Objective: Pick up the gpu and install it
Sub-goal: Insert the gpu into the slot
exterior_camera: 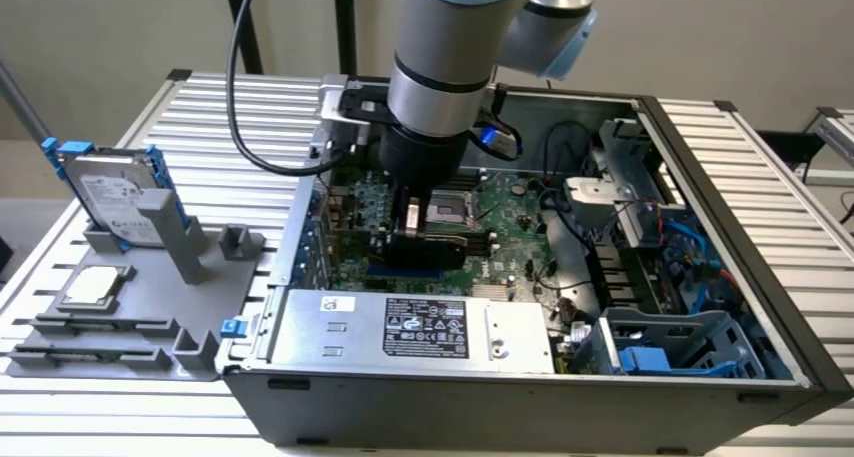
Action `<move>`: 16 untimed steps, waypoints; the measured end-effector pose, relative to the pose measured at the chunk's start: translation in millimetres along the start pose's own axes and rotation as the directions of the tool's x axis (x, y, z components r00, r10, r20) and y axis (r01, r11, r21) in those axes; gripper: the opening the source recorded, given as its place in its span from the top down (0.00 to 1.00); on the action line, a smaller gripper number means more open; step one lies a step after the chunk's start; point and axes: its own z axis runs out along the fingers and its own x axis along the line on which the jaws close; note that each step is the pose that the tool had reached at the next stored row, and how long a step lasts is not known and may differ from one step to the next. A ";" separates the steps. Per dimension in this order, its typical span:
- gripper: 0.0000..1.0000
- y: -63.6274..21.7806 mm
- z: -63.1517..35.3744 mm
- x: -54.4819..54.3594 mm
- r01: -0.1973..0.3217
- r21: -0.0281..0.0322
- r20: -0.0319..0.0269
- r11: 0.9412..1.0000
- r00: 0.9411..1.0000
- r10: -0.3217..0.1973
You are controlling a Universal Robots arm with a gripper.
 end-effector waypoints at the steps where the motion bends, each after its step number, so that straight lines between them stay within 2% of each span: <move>1: 0.73 -0.3 0.0 0.0 0.000 -0.001 0.000 1.000 1.000 0.000; 3: 0.73 -1.4 0.3 0.3 0.000 -0.005 0.000 1.000 1.000 0.000; 5: 0.73 -2.6 1.2 0.4 0.000 -0.011 0.000 1.000 1.000 0.000; 7: 0.73 -3.2 1.8 0.4 0.000 -0.014 0.000 1.000 1.000 0.000; 10: 0.73 -4.3 2.4 0.4 0.000 -0.025 -0.001 1.000 1.000 0.000; 16: 0.73 -9.8 4.3 0.8 -0.001 -0.042 -0.001 0.999 1.000 0.001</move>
